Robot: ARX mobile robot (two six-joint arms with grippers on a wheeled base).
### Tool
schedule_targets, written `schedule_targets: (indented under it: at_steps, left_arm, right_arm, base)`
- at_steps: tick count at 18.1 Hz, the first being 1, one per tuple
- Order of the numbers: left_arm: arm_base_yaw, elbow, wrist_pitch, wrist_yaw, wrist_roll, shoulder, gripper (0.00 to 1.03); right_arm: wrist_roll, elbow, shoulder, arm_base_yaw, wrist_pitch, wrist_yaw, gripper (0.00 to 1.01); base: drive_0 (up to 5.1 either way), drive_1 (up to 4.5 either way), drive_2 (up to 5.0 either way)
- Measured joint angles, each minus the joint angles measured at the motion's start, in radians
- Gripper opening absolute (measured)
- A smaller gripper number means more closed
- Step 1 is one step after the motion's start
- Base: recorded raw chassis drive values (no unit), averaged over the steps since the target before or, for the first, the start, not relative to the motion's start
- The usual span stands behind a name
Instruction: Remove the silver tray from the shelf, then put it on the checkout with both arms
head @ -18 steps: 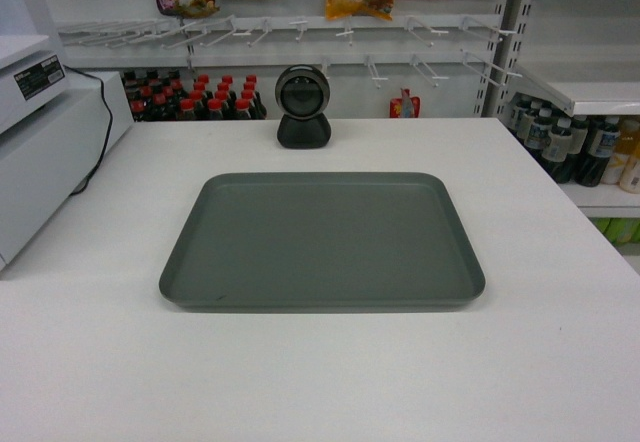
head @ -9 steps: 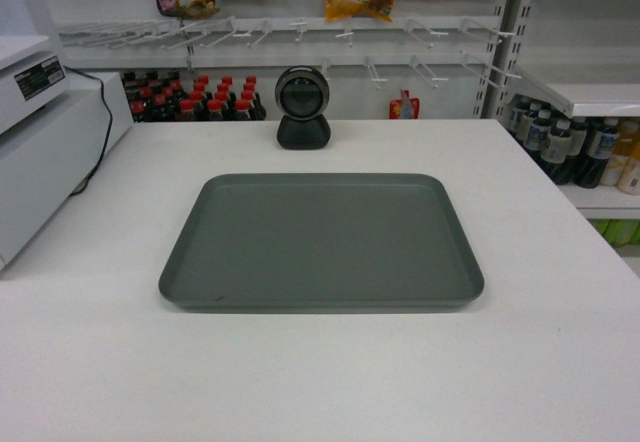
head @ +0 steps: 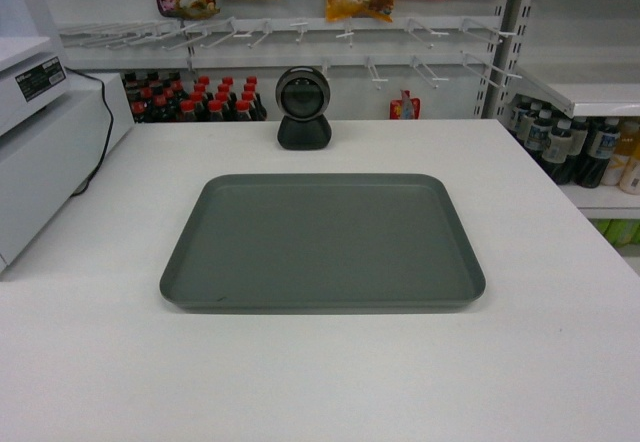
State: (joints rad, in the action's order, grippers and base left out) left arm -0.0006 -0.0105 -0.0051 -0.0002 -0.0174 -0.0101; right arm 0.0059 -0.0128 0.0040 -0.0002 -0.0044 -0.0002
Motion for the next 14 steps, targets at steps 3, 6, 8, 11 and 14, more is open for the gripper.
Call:
schedule_targets:
  at_steps: [3, 6, 8, 11, 14]
  left_arm:
    - [0.000, 0.000, 0.000, 0.000, 0.000, 0.000, 0.46]
    - [0.000, 0.000, 0.000, 0.000, 0.000, 0.000, 0.65]
    - [0.000, 0.000, 0.000, 0.000, 0.000, 0.000, 0.86]
    - [0.000, 0.000, 0.000, 0.000, 0.000, 0.000, 0.98]
    - [0.000, 0.000, 0.000, 0.000, 0.000, 0.000, 0.98]
  right_arm:
    - [0.000, 0.000, 0.000, 0.000, 0.000, 0.000, 0.49]
    - [0.000, 0.000, 0.000, 0.000, 0.000, 0.000, 0.68]
    - [0.000, 0.000, 0.000, 0.000, 0.000, 0.000, 0.90]
    - [0.000, 0.000, 0.000, 0.000, 0.000, 0.000, 0.97]
    - [0.000, 0.000, 0.000, 0.000, 0.000, 0.000, 0.98]
  base:
    - [0.0, 0.00, 0.0]
    - [0.0, 0.00, 0.0]
    - [0.0, 0.00, 0.0]
    - [0.0, 0.00, 0.0]
    - [0.0, 0.00, 0.0]
